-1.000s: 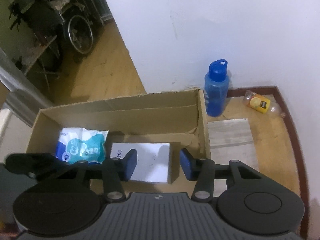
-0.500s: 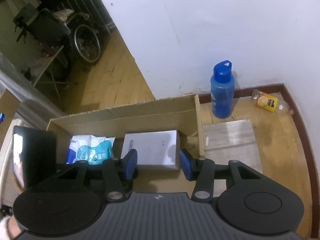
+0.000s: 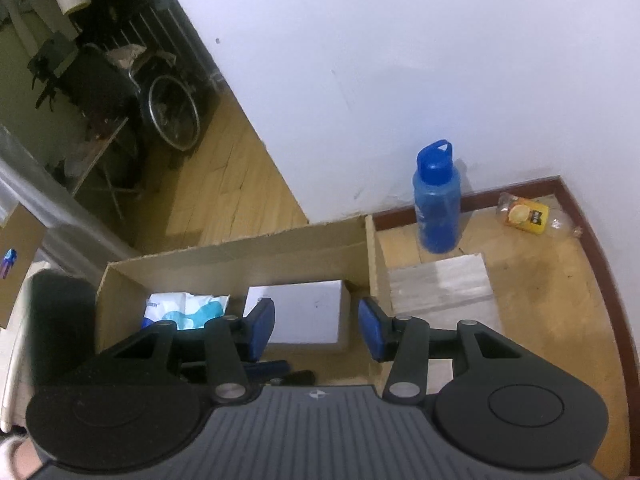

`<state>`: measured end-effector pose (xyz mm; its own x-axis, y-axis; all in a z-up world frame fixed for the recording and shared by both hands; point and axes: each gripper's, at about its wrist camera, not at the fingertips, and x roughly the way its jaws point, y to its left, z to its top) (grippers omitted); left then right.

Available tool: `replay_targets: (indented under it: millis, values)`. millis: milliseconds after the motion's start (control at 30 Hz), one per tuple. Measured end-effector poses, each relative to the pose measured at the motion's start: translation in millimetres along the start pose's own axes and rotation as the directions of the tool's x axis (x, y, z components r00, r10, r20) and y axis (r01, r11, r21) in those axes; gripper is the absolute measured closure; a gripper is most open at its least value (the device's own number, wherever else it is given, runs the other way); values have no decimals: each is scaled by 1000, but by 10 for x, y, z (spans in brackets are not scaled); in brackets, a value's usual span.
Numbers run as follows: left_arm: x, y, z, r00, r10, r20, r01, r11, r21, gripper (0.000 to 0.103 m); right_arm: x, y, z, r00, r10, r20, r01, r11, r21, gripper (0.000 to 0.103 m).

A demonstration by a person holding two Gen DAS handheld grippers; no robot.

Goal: Organize objects
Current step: 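Withdraw both tools from the cardboard box back over the table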

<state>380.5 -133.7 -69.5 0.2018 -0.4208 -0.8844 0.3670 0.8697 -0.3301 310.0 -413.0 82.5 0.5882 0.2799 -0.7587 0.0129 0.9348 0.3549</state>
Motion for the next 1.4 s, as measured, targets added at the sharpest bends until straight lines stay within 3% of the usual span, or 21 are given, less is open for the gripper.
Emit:
replay_targets:
  millis: [67, 133, 233, 300, 433, 467, 567, 733, 800, 833, 867, 933, 1000, 1100, 1167, 1233, 1300, 1400]
  values:
    - [106, 31, 82, 998, -58, -11, 56, 993, -108, 84, -36, -53, 17, 1000, 19, -2, -19, 999, 26, 53]
    - [205, 3, 144, 997, -83, -3, 82, 985, -149, 83, -63, -78, 22, 1000, 29, 6, -29, 999, 37, 53]
    - [258, -63, 151, 999, -50, 17, 52, 983, -177, 84, -107, -104, 53, 999, -12, 39, 12, 1000, 15, 52]
    - [287, 6, 135, 997, -67, 39, 74, 966, -247, 84, -116, -165, 56, 1000, -3, 31, 2, 999, 34, 52]
    - [304, 203, 54, 996, -35, 84, 63, 927, -370, 84, -109, -277, 38, 1000, -1, 26, 0, 998, 55, 52]
    - [302, 241, 37, 995, -59, 83, 86, 921, -380, 84, -105, -299, 35, 1000, 1, 25, -3, 998, 62, 52]
    - [282, 202, 21, 987, -153, 48, 160, 931, -328, 84, -109, -369, 21, 999, 11, 30, -14, 996, 87, 52]
    - [112, -24, 54, 978, -165, 131, 187, 967, -175, 84, -104, -436, 28, 999, 0, 47, -5, 994, 107, 52]
    - [84, -266, 138, 984, -66, 166, 73, 997, -31, 83, -104, -453, 26, 999, -14, 52, 8, 994, 107, 52]
    - [70, -427, 144, 981, 21, 192, -39, 995, 94, 83, -108, -457, 21, 998, -30, 58, 24, 995, 99, 52]
    - [78, -614, 120, 966, 111, 232, -168, 955, 245, 79, -107, -448, 15, 997, -45, 60, 40, 996, 80, 52]
    - [106, -821, 42, 943, 205, 264, -307, 841, 445, 74, -85, -426, 6, 996, -72, 48, 70, 997, 32, 52]
    - [222, -917, 4, 945, 220, 240, -318, 784, 533, 62, -21, -417, -11, 997, -78, 20, 78, 997, 8, 52]
    - [366, -977, 13, 942, 227, 249, -331, 763, 555, 57, 97, -402, -57, 995, -103, -18, 102, 995, -14, 52]
    - [256, -889, 21, 935, 223, 277, -346, 752, 561, 56, 197, -407, -108, 993, -110, -48, 109, 994, -23, 52]
    - [322, -841, 5, 939, 255, 231, -344, 728, 593, 53, 263, -437, -144, 992, -104, -67, 103, 994, -21, 53]
    - [388, -853, -41, 932, 262, 250, -362, 690, 627, 47, 307, -424, -183, 991, -106, -81, 103, 994, -32, 56]
    - [381, -836, -45, 931, 274, 242, -366, 703, 610, 47, 344, -425, -209, 992, -86, -88, 85, 996, -25, 68]
